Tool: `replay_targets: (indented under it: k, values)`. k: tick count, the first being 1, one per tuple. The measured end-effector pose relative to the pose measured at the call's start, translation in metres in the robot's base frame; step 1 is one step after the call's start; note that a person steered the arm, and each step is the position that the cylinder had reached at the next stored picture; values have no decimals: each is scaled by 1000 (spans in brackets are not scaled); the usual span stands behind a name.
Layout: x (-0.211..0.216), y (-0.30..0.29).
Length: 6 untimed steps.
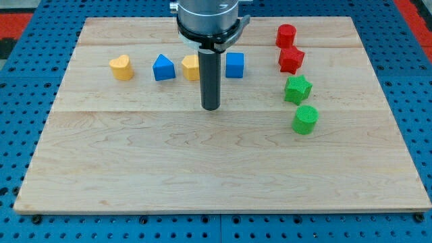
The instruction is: Tap your hand to the bottom side of blue cube
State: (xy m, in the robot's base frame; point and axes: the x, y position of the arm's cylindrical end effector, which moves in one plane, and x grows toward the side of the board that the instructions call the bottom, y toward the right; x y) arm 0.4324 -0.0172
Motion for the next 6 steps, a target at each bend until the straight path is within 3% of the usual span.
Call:
replay_targets:
  k: [2, 3, 4, 6]
  values:
    - [0, -18]
    - [-16, -6]
    - [-49, 45]
    - [-66, 63]
